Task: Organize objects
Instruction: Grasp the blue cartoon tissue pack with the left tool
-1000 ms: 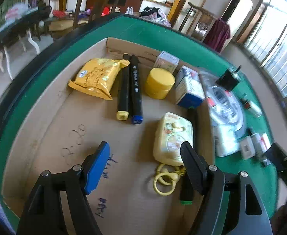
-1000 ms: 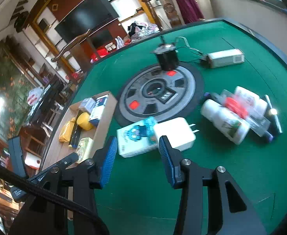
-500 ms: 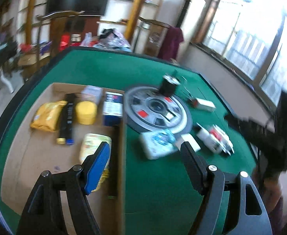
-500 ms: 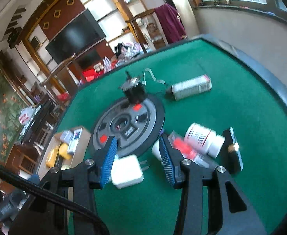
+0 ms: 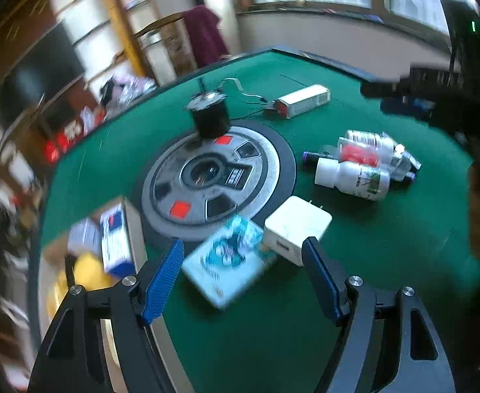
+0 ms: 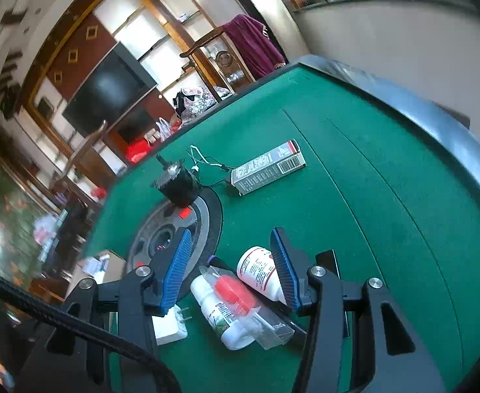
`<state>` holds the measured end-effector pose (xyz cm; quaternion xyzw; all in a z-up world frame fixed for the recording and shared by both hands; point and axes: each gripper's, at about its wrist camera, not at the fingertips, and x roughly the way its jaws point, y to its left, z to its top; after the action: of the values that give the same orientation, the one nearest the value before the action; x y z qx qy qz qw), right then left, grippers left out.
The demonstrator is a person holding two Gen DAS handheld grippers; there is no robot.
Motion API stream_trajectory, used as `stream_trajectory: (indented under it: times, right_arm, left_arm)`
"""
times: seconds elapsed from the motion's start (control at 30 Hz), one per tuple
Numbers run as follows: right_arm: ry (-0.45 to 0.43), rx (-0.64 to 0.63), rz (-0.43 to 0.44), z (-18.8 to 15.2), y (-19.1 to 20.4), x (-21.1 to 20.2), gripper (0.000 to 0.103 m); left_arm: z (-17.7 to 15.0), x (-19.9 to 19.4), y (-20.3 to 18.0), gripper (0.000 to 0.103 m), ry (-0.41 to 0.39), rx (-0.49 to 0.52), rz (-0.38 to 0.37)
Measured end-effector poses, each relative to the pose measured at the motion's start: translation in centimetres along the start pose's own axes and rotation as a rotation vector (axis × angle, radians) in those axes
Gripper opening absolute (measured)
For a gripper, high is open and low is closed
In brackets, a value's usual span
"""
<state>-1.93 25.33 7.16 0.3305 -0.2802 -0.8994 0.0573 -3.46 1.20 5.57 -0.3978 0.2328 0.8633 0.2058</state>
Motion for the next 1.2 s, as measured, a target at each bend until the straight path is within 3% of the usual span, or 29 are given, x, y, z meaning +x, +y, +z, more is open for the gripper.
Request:
stream_trajectory:
  times: [0.07,0.17,0.27,0.43,0.57,0.67,0.7,0.8,1.03,1.13,1.2]
  right_arm:
    - [-0.003,-0.009,-0.003,0.0,0.1,-0.1,0.049]
    - [0.002,-0.014,-0.003,0.1,0.2,0.1,0.049]
    - [0.015,-0.019,-0.002,0.0,0.4,0.4,0.049]
    - [0.033,-0.036,-0.010,-0.5,0.7,0.8,0.049]
    - [0.035,-0.064,-0.024,-0.7,1.2,1.0,0.049]
    - [0.034,-0.071,-0.023,-0.8,1.3,1.0,0.049]
    - [0.034,-0.069,-0.023,-0.8,1.2,1.0,0.049]
    - [0.035,-0.056,-0.031,-0.8,0.9,1.1,0.049]
    - [0.041,0.017,-0.044,-0.5,-0.4,1.3,0.049]
    - [0.036,0.029,-0.051,-0.3,-0.6,1.3,0.049]
    - [0.039,0.019,-0.063,-0.4,-0.4,1.5,0.049]
  left_arm:
    - [0.4,1.1,0.0,0.069,0.013,0.049,0.024]
    - [0.8,2.7,0.5,0.069,0.041,0.104,-0.002]
    - [1.3,3.5,1.1,0.070,0.058,0.102,-0.085]
    - [0.6,5.0,1.1,0.072,0.151,0.005,-0.302]
    - [-0.6,4.9,-1.1,0.072,0.174,0.065,-0.313]
    - [-0.7,2.9,-1.2,0.072,0.147,0.016,-0.383]
    - [-0.6,1.8,-1.0,0.072,0.109,0.016,-0.381]
    - [0.2,0.0,-0.4,0.072,0.023,0.082,-0.248]
    - [-0.3,5.0,1.3,0.072,0.176,0.221,-0.123]
    - [-0.5,6.8,1.4,0.073,0.207,0.201,-0.130]
    - [0.0,7.4,1.5,0.073,0.205,0.135,-0.152]
